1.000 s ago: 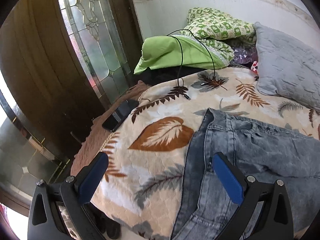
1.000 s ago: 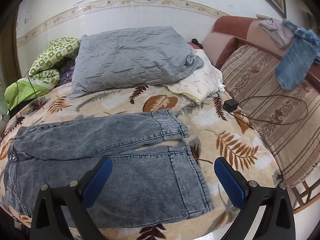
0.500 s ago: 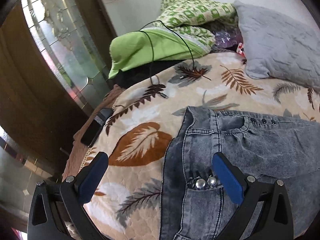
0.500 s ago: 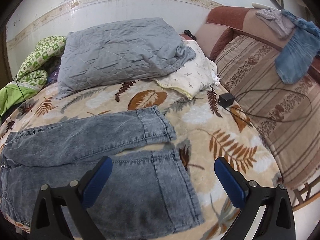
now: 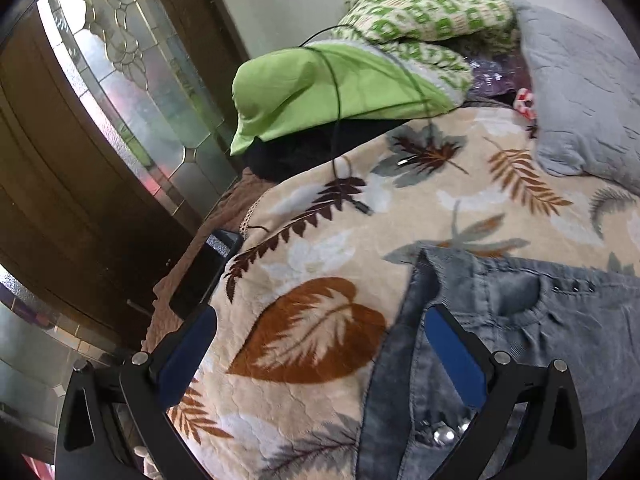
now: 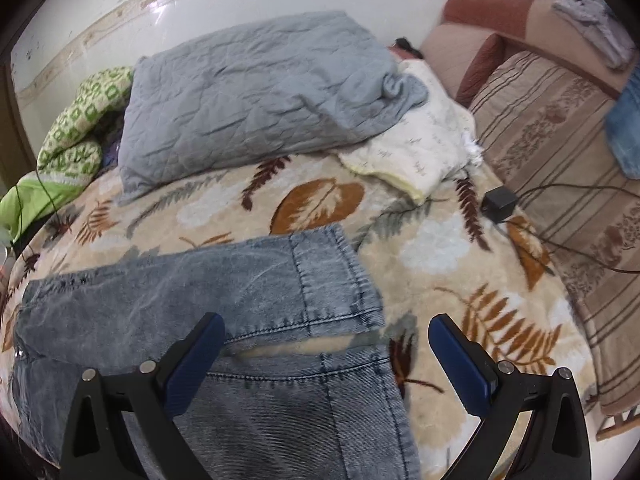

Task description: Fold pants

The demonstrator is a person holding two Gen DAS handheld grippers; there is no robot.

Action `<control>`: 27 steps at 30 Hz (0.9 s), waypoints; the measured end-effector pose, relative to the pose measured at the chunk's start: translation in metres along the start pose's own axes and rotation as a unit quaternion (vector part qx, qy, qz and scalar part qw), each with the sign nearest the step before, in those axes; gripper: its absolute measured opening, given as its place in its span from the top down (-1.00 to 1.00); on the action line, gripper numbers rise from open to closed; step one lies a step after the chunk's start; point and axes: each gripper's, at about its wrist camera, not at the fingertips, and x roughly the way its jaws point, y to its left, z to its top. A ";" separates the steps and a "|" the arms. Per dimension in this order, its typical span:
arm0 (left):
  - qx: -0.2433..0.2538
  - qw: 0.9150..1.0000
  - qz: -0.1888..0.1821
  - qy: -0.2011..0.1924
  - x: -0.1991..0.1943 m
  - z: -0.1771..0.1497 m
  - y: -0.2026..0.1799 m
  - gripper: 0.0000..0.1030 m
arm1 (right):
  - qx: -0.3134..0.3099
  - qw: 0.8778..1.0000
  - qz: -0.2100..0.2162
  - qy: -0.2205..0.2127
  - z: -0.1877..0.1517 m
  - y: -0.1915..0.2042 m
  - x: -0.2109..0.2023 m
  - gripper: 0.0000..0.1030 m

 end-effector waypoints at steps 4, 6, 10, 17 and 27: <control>-0.008 1.000 -0.005 0.019 0.016 0.009 0.002 -1.00 | 0.003 1.000 0.006 0.007 -0.002 0.002 0.004 -1.00; -0.005 1.000 -0.007 0.021 0.021 0.012 -0.003 -1.00 | 0.000 1.000 0.009 0.009 -0.003 0.004 0.006 -1.00; 0.005 1.000 -0.011 0.028 0.033 0.015 -0.016 -1.00 | -0.013 1.000 0.004 0.016 -0.002 0.008 0.013 -1.00; -0.005 0.998 -0.034 0.055 0.060 0.026 -0.036 -1.00 | -0.019 1.000 0.007 0.017 0.029 0.008 0.032 -1.00; 0.022 0.999 -0.044 -0.016 0.015 0.013 -0.064 -1.00 | -0.077 0.996 -0.044 -0.008 0.045 0.036 0.033 -1.00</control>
